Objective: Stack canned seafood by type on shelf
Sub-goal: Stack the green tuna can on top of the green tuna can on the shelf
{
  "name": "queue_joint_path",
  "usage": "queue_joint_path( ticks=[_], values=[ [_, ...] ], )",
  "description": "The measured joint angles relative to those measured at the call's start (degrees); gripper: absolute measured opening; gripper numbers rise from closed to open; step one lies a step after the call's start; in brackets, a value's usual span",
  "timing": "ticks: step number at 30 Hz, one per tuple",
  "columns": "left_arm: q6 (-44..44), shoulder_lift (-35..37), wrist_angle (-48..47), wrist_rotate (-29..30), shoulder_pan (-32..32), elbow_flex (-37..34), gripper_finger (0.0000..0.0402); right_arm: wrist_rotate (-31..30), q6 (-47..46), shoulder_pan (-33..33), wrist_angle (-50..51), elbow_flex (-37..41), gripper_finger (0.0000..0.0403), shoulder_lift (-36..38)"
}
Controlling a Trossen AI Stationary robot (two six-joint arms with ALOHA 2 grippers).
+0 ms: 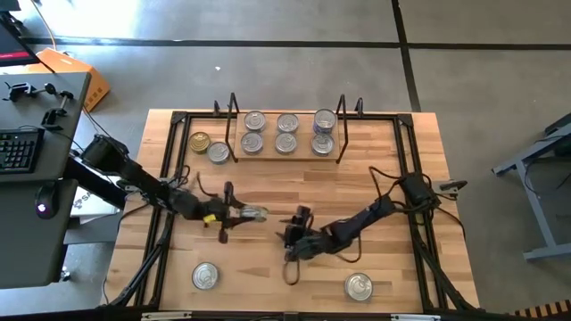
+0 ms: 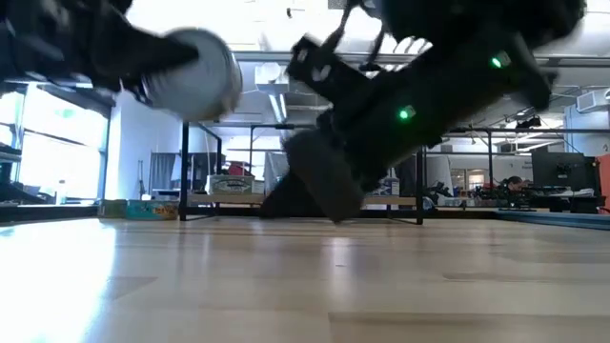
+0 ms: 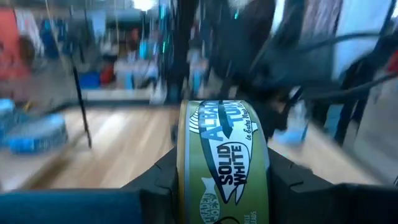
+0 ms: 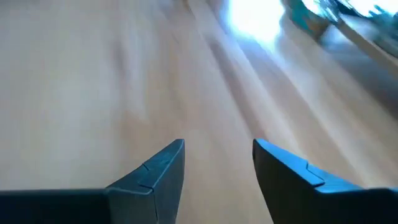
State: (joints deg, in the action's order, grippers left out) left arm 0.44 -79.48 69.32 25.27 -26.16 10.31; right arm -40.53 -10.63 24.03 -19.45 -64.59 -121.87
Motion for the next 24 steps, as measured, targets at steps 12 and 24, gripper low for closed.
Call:
queue_joint_path(
  ticks=[12,24],
  values=[
    [4.9,-0.8,3.2,-5.9,-0.4,4.1,0.0115,21.3,14.4,-5.5,-44.0,4.9,0.0217,-0.1],
    [6.8,-0.8,-1.6,-5.6,-1.1,6.1,0.0121,14.1,20.2,-3.6,-28.6,-4.7,0.0183,0.0]
  ],
)
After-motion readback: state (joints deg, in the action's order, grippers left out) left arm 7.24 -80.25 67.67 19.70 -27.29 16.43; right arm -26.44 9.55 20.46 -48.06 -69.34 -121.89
